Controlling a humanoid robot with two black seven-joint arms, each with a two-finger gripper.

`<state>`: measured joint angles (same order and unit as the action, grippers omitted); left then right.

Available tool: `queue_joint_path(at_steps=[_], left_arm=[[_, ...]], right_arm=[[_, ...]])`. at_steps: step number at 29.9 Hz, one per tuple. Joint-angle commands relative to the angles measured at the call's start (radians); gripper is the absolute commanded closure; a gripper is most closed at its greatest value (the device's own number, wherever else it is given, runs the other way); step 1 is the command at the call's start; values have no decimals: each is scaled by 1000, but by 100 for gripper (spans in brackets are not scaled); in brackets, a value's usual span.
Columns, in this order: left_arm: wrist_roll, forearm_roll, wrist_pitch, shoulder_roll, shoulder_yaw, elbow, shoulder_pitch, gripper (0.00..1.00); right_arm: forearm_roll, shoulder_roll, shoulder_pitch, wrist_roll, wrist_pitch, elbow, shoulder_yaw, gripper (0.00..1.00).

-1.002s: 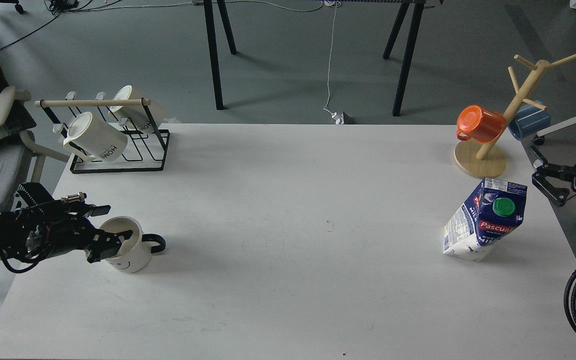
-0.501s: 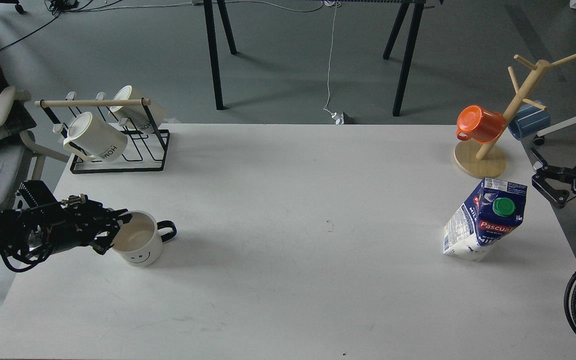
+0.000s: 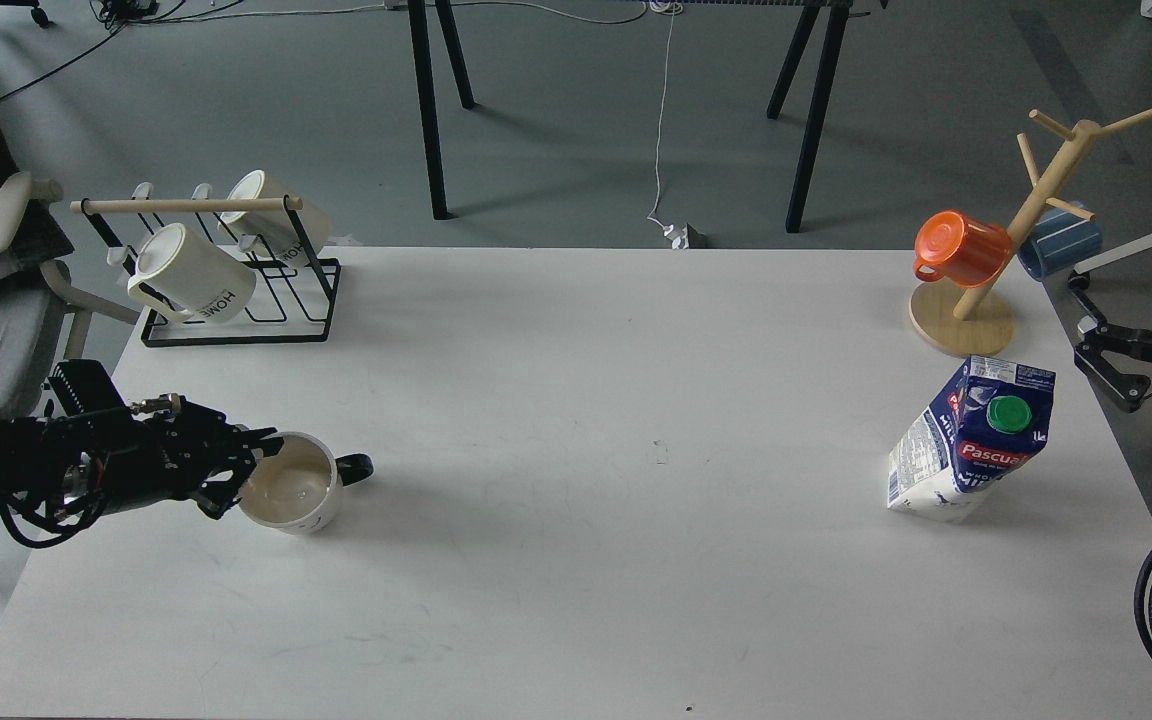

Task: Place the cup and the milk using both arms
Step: 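Carry the white mug with the left gripper toward the table center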

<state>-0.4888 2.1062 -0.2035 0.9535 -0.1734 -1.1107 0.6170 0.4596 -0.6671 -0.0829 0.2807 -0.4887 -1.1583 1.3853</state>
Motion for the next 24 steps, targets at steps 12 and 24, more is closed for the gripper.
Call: queue_joint_path(at_steps=[12,24], left_arm=[[0,-3,265,-106,-5,-167,210,100],[0,-11,322,-331,0,-78,218,100]], right_arm=[[4,-49,95,6,0,5,26,1],[4,-78,101,5,0,6,31,1]])
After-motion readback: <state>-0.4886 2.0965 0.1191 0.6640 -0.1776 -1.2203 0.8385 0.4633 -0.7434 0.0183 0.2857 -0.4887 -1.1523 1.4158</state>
